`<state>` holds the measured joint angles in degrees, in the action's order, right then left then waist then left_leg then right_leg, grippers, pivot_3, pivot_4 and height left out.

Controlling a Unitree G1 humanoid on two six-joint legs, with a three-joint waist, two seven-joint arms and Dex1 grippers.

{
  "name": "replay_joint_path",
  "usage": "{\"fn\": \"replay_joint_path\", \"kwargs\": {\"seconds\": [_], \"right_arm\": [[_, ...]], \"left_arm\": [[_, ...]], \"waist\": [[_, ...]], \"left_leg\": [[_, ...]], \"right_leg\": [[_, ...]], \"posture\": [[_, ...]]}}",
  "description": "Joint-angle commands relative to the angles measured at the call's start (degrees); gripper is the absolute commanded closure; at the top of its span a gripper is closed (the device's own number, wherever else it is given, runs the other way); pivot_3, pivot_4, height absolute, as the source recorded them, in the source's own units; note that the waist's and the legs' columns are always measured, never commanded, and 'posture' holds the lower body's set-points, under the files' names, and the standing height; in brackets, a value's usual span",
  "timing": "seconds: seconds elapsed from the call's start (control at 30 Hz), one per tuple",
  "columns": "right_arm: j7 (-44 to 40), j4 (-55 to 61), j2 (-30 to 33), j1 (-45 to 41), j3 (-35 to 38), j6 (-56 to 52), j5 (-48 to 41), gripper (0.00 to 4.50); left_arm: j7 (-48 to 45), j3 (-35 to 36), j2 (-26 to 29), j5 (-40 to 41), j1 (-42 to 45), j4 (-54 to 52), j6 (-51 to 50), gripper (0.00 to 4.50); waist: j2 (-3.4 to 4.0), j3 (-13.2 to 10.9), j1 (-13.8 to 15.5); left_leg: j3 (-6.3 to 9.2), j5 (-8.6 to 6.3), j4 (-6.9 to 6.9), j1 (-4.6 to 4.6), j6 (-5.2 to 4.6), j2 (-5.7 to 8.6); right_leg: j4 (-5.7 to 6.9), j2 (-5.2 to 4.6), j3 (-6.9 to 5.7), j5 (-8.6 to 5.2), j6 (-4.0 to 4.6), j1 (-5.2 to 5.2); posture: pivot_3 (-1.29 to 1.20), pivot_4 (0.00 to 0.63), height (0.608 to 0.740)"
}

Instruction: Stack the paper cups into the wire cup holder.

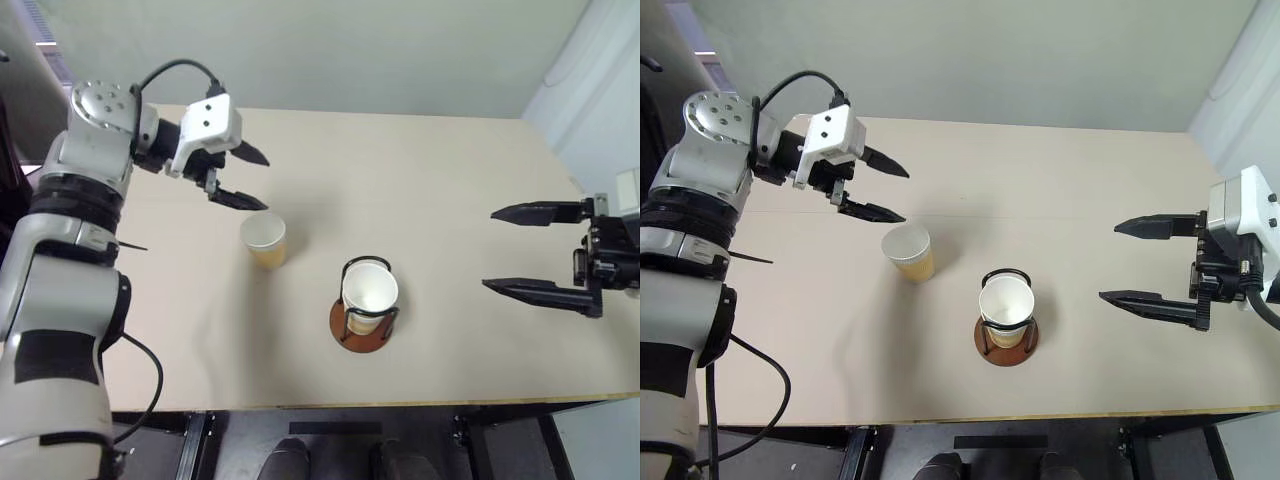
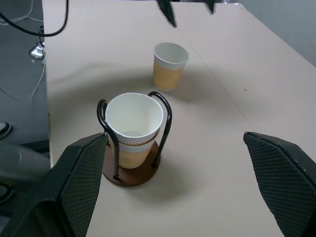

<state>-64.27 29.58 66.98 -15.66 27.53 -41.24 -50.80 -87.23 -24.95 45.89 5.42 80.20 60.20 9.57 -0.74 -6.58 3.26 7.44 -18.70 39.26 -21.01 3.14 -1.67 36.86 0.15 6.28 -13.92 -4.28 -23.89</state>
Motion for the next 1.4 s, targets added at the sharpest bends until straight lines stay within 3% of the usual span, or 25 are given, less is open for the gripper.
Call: {"fn": "replay_joint_path", "kwargs": {"seconds": [0.03,0.3,0.57,0.67,0.97,1.0,1.4], "right_arm": [[-0.46,0.54,1.23,-0.56,1.33,0.60,-0.10,0.00],[0.43,2.43,1.70,1.55,4.39,-1.32,-0.91,0.00],[1.20,4.54,1.61,3.87,7.85,-3.46,-1.77,0.00],[1.44,4.96,1.63,4.10,8.32,-3.88,-1.91,0.00],[1.76,5.23,1.61,4.55,8.76,-4.32,-1.89,0.00],[1.76,5.18,1.61,4.54,8.70,-4.26,-1.85,0.00],[1.52,4.39,1.60,3.89,7.02,-2.83,-1.14,0.00]], "left_arm": [[1.55,2.08,-2.36,-3.86,1.00,3.94,1.72,0.35],[3.65,3.17,-6.92,-10.45,0.24,8.64,3.57,0.35],[6.41,4.15,-8.70,-14.46,-0.39,10.68,4.21,0.35],[5.01,4.94,-9.32,-14.83,-0.64,10.84,4.30,0.92],[3.48,6.56,-9.59,-15.53,-0.55,10.35,4.02,4.26],[3.38,6.74,-9.60,-15.68,-0.54,10.31,4.02,4.46],[-1.74,10.47,-10.06,-13.34,0.27,8.37,3.01,4.46]], "waist": [[-0.02,0.00,0.06],[-0.03,-0.01,-0.24],[-0.02,-0.01,-0.35],[-0.02,-0.01,-0.38],[-0.02,-0.01,-0.43],[-0.02,-0.01,-0.40],[0.00,-0.02,-0.43]], "left_leg": [[-0.07,0.01,-0.01,-0.01,-0.02,0.04],[-0.31,0.03,-0.02,-0.07,-0.21,0.88],[-0.35,-0.04,0.19,-0.09,-0.58,0.83],[-0.40,-0.09,0.29,-0.10,-0.68,0.91],[-0.51,-0.16,0.45,-0.11,-0.82,0.99],[-0.55,-0.17,0.46,-0.11,-0.84,1.00],[-0.53,-0.24,0.71,-0.17,-0.98,1.19]], "right_leg": [[0.00,-0.14,-0.08,0.00,-0.01,-0.02],[-0.01,-0.40,-0.10,-0.06,-0.26,-0.05],[-0.03,-0.77,0.06,-0.04,-0.64,-0.02],[-0.03,-0.85,0.06,-0.05,-0.71,-0.01],[-0.02,-0.93,0.04,-0.06,-0.80,0.00],[-0.01,-0.93,0.02,-0.05,-0.81,0.00],[0.00,-1.26,0.05,-0.03,-0.91,0.04]], "posture": [[0.00,0.150,0.740],[0.00,0.150,0.740],[0.00,0.150,0.740],[0.00,0.150,0.740],[0.00,0.150,0.740],[0.00,0.150,0.740],[0.00,0.150,0.740]]}}
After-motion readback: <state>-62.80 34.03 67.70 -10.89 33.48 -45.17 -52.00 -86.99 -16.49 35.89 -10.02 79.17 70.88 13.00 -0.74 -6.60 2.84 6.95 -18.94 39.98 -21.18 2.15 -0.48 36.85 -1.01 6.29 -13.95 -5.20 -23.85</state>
